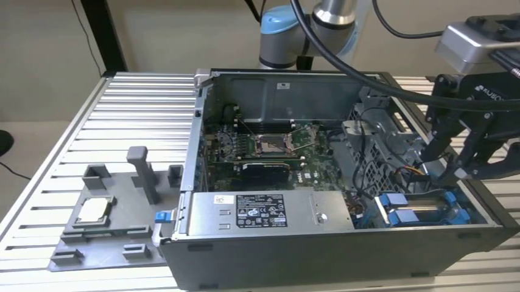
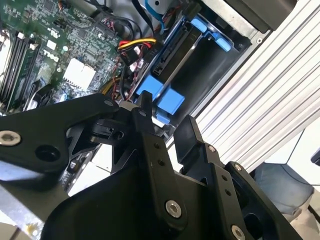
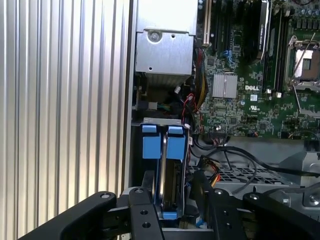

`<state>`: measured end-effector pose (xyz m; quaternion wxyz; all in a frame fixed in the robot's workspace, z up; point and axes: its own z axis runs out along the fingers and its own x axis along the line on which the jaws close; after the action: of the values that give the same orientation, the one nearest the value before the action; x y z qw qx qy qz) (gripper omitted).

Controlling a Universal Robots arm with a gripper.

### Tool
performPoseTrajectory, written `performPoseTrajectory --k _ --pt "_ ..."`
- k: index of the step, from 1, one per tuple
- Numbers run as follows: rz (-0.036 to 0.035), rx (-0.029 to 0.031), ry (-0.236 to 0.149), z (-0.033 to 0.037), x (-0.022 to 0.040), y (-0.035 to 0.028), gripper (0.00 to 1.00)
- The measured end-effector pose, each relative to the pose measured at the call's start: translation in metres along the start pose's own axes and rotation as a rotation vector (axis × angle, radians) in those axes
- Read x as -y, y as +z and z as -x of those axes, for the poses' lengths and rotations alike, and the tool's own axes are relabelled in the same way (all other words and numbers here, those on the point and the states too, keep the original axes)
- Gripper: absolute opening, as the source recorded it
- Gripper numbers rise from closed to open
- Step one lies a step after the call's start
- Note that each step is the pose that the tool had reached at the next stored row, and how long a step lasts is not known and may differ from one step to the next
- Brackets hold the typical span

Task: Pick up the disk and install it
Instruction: 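Insert the first disk wire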

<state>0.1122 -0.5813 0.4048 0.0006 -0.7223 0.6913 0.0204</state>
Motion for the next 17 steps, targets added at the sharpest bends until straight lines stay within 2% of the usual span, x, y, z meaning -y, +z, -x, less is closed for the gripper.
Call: performPoseTrajectory --k 9,12,15,17 --pt "0.0000 -0.0001 0.000 -0.0001 0.0019 0.0003 1.00" --pt "0.0000 0.0007 0.000 0.0004 0.0020 0.0023 1.00" --pt "-0.0003 0.0066 0.000 0.0010 0.0022 0.0073 1.00" --pt "-0.0005 0.0131 0.000 0.0012 0.0024 0.0102 1.00"
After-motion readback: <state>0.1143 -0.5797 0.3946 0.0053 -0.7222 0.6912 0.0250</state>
